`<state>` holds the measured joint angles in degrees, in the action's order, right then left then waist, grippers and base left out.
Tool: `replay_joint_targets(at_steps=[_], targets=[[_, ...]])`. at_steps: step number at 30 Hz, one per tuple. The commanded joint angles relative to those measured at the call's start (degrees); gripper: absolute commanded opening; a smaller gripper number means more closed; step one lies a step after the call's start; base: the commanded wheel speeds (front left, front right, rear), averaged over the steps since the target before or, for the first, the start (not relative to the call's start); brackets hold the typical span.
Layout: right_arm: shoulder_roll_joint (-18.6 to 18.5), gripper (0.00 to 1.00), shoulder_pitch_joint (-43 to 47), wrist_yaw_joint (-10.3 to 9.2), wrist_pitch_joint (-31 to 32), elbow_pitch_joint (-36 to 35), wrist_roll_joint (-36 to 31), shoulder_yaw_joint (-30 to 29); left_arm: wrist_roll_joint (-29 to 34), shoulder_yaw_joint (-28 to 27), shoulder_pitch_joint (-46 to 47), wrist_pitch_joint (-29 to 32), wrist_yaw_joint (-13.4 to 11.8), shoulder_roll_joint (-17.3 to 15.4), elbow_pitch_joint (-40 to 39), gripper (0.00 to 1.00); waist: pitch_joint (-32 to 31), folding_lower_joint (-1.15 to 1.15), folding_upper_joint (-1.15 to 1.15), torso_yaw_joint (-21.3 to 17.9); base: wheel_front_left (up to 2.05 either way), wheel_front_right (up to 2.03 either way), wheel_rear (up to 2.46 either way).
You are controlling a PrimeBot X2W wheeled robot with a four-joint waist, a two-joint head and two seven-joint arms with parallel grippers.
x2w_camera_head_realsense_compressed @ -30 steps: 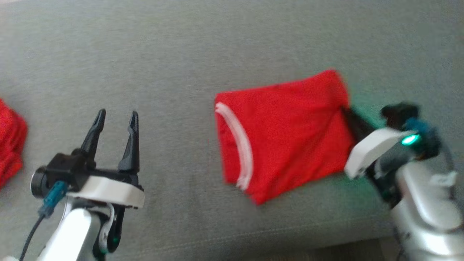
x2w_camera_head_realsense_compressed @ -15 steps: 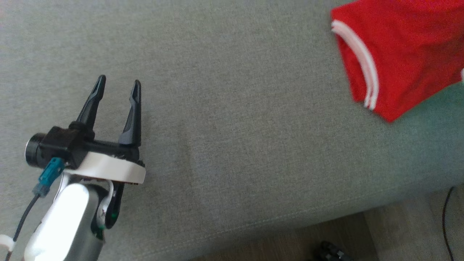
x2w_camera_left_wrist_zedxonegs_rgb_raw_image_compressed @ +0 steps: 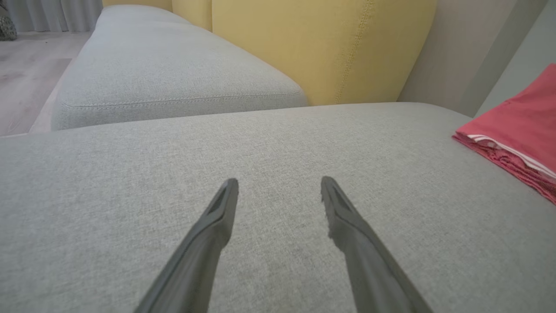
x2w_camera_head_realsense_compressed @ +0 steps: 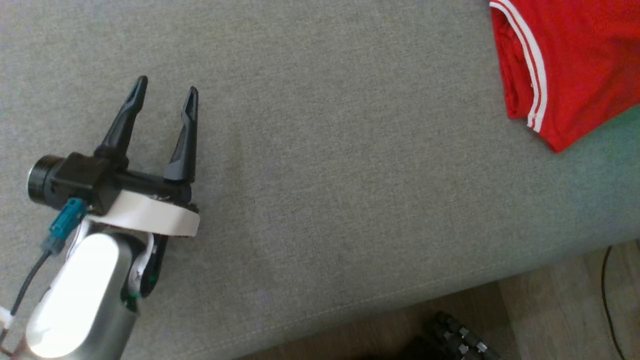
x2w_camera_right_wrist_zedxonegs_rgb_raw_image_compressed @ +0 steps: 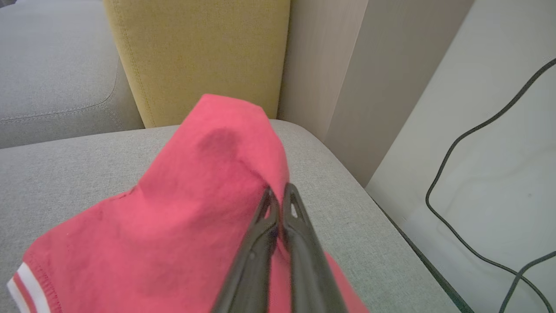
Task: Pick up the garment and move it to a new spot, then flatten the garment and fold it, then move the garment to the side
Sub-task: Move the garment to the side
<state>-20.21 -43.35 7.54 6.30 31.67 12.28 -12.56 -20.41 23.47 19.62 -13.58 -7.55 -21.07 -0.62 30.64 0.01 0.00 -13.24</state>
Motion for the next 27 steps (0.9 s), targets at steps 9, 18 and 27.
replay_joint_targets(at_steps=[9,18,27], targets=[[1.3,1.0,-3.1,-0.05,-3.1,0.6,-0.9,-0.1,0.6,-2.0,2.4,1.0,0.1,-3.1,-2.5,1.0,2.0,-0.01,0.0,-0.7,0.0,0.0,0.0],[3.0,1.0,0.7,-0.05,-7.5,-2.2,-2.5,-0.1,-0.2,-1.9,1.0,0.6,-0.2,-2.8,-1.2,1.0,-2.3,-0.01,0.0,-0.9,0.0,0.0,0.0],[10.7,1.0,14.5,-0.05,-9.3,-19.3,-5.3,5.3,-2.0,-3.2,-3.8,-0.5,-1.9,-1.9,-0.6,1.0,-10.0,-0.01,0.0,1.4,0.0,0.0,0.0]])
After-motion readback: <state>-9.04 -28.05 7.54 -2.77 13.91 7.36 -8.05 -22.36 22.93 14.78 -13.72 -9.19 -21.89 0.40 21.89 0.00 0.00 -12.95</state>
